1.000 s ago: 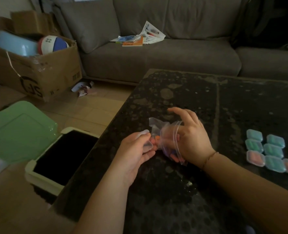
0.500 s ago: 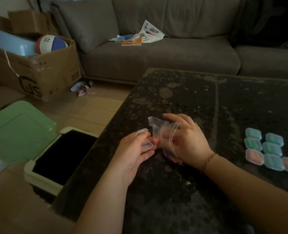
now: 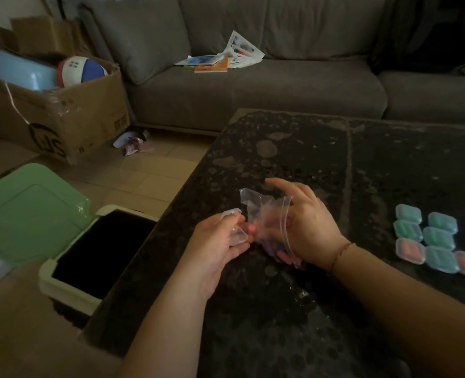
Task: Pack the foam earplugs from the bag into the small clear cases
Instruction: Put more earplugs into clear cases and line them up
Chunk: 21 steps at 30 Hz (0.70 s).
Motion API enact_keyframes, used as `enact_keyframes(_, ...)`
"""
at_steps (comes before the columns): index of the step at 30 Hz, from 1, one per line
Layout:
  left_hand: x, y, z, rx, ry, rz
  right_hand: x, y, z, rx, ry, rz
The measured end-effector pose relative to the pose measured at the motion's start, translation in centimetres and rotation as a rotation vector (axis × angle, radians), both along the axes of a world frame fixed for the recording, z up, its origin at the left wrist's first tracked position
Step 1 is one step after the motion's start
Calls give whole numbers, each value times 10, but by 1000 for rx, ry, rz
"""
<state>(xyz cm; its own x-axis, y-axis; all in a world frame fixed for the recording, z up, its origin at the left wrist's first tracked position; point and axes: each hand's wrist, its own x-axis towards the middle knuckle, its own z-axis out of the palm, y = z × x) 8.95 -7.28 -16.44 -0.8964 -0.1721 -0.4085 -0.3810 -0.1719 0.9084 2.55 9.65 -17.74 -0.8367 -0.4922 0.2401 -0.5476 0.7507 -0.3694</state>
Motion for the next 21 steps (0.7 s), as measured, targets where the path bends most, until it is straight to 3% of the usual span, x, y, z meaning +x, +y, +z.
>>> enact_keyframes(4, 0, 0, 1, 32, -5, 15, -1, 2, 1, -8, 40, 37)
enact_keyframes(8, 0, 0, 2, 46, -12, 25, 1, 3, 1, -93, -41, 86)
enact_keyframes(21, 1, 1, 5, 64, -31, 65, -1, 2, 5, 26, -100, 30)
